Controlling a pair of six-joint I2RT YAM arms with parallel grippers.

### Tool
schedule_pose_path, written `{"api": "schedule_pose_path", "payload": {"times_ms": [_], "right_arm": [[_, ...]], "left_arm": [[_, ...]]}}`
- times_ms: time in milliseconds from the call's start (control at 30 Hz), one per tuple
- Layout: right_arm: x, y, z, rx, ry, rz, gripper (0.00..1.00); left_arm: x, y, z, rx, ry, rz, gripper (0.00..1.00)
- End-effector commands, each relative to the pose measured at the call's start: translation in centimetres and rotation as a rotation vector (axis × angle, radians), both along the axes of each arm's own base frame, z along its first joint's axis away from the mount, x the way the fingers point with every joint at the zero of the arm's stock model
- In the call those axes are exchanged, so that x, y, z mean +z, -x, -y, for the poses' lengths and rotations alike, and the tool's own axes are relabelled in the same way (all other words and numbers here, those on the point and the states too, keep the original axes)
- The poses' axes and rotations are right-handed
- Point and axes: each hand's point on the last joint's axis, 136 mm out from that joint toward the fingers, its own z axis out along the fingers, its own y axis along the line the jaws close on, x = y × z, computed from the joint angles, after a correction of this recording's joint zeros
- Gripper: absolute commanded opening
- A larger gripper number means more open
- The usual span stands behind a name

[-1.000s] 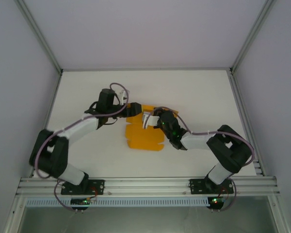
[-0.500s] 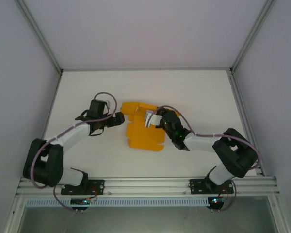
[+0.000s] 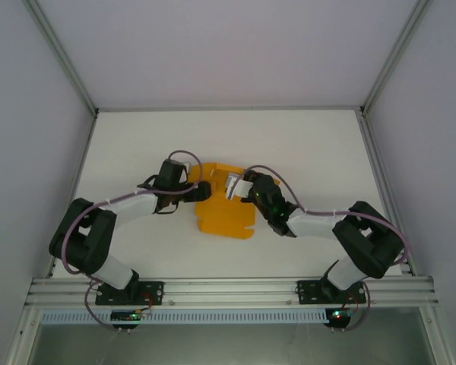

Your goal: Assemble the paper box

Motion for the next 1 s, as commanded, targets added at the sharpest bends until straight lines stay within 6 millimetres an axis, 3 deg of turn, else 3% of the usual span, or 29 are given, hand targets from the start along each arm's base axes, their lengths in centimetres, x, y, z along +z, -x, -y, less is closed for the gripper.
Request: {"api": "schedule_pose_path", "payload": {"times_ms": [0,300,400,533,767,967], "right_arm": [[0.8,0.1,-1.3,0.019,-0.054,0.004,0.04],[0.6,0.9,-1.7,0.044,-0.072,-0.010,0.05],[0.3,0.9,-1.5,0.042,-0.046,-0.011,0.05],[0.2,0.5,-0.9,0.033,-0.009,-0.016,0.05],[-0.1,-0.5,-0.2,0.031,0.105,-0.011,0.05],[0.0,-1.3,-0.4,0.039,0.216,0.051,0.05]], "left_arm": [[1.0,-1.5,0.5,0.035,-0.011,0.074,0.96],[0.5,-1.8,0.8,0.040,-0.113,0.098,1.00],[1.4,-1.6,0.9,0.021,-0.102,0.116,0.99],[4.1,-1.3,0.4,0.013,-0.102,0.169,1.00],[9.2,-0.7,-3.9,0.088,-0.063,0.233,1.00],[10.8,-1.6,-8.5,0.200,-0.093,0.251,1.00]]}}
